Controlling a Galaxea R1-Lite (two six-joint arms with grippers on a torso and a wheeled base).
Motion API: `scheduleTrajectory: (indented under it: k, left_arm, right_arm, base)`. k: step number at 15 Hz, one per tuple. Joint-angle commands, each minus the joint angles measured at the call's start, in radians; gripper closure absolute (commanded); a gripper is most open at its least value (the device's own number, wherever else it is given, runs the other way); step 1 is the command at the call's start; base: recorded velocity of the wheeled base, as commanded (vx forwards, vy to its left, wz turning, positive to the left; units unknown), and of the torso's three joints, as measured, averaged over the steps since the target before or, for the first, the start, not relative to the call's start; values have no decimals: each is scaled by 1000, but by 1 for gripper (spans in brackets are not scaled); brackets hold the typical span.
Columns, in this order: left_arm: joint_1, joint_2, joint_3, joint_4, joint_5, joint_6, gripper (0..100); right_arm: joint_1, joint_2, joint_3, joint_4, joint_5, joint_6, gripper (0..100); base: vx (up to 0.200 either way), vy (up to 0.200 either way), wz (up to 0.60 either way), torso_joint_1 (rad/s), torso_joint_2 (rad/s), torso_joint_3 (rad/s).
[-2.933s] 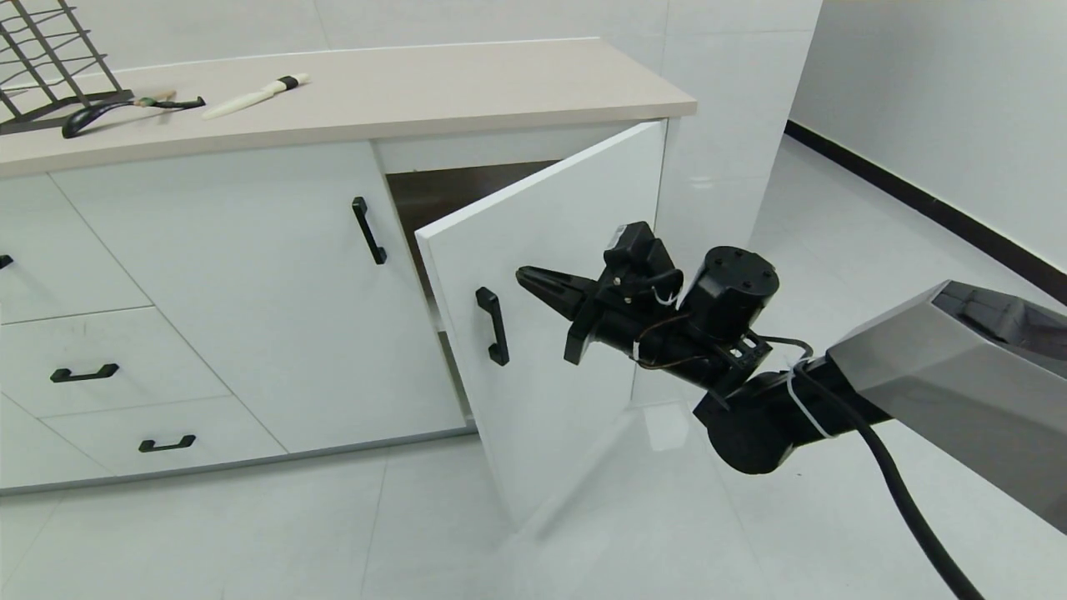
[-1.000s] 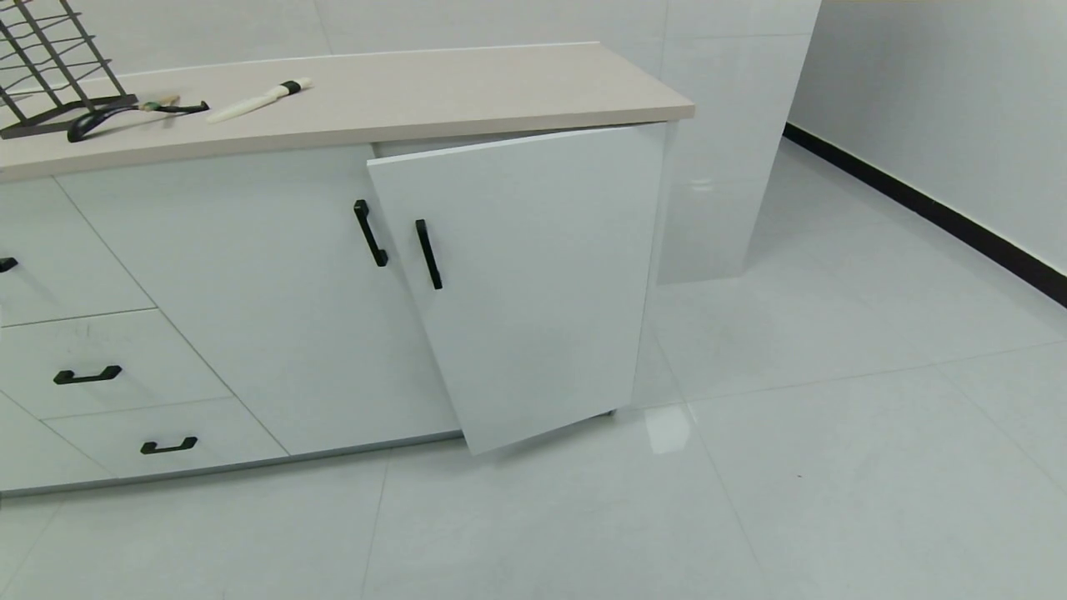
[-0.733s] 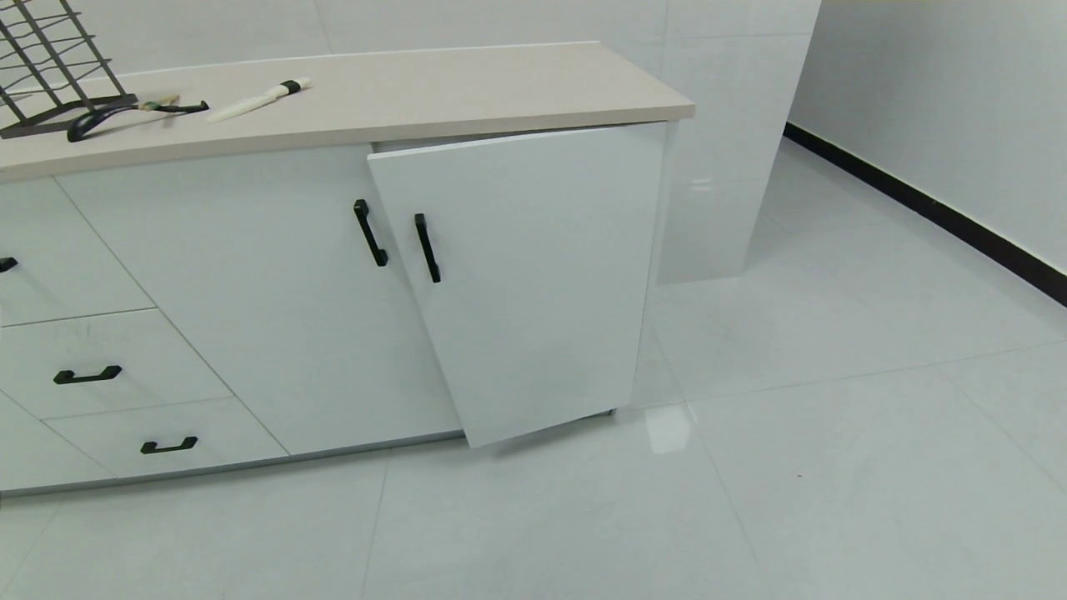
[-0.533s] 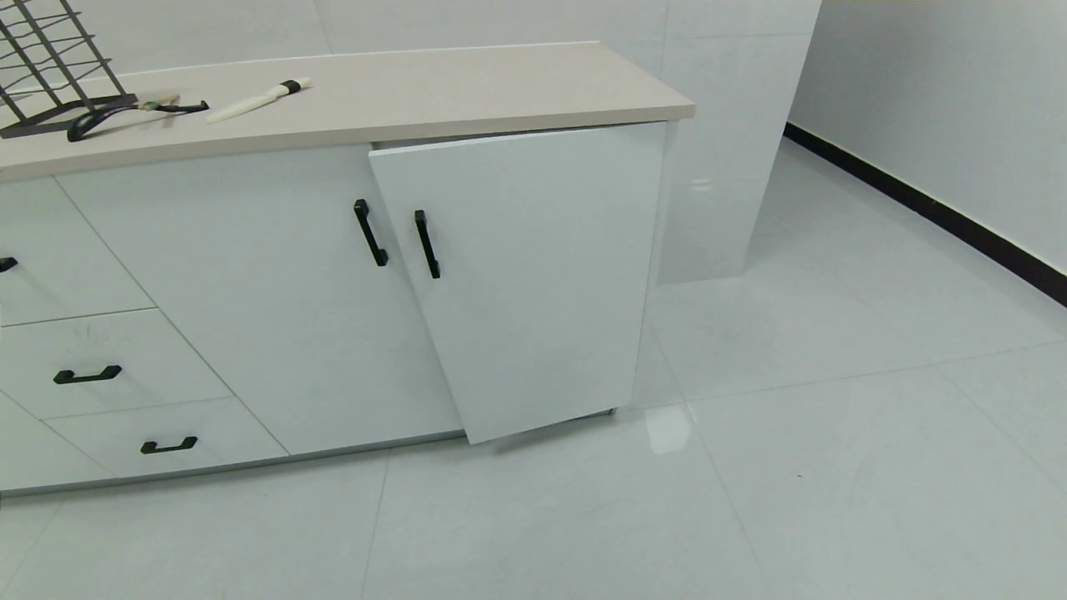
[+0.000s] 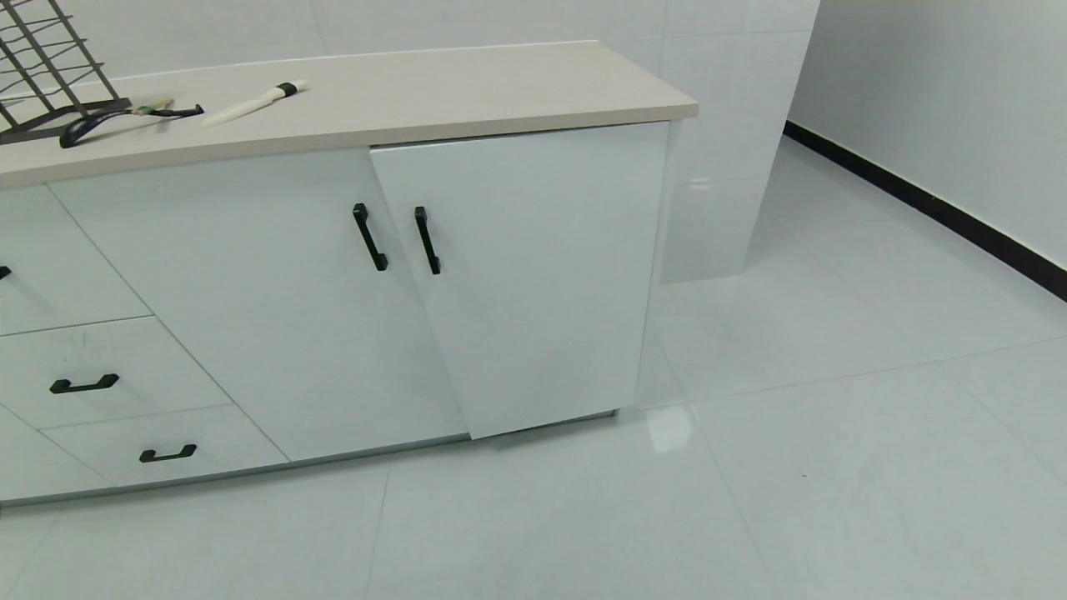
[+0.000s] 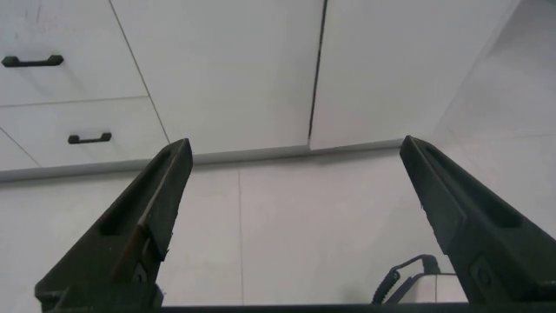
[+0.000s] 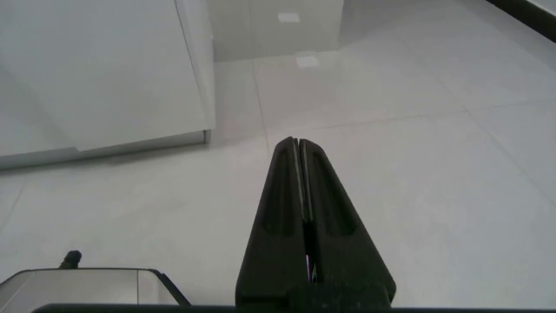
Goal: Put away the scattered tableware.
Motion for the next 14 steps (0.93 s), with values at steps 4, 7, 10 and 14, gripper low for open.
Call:
scheduleTrajectory:
  k: [4, 7, 10, 14]
  left_arm:
    - [0, 0, 0, 0, 0, -1, 0]
    - [0, 0, 0, 0, 0, -1, 0]
    - [0, 0, 0, 0, 0, -1, 0]
    - [0, 0, 0, -1, 0, -1, 0]
  right_arm:
    - [0, 3, 0, 1, 0, -1, 100]
    - [0, 3, 0, 1, 0, -1, 100]
    - [0, 3, 0, 2, 0, -1, 100]
    - [0, 4, 0, 2, 3, -2, 100]
  base:
    - [0, 200, 0, 4, 4, 1]
    - [0, 200, 0, 1, 2, 4]
    - [0, 200, 0, -1, 1, 2]
    - [0, 200, 0, 6, 1, 0]
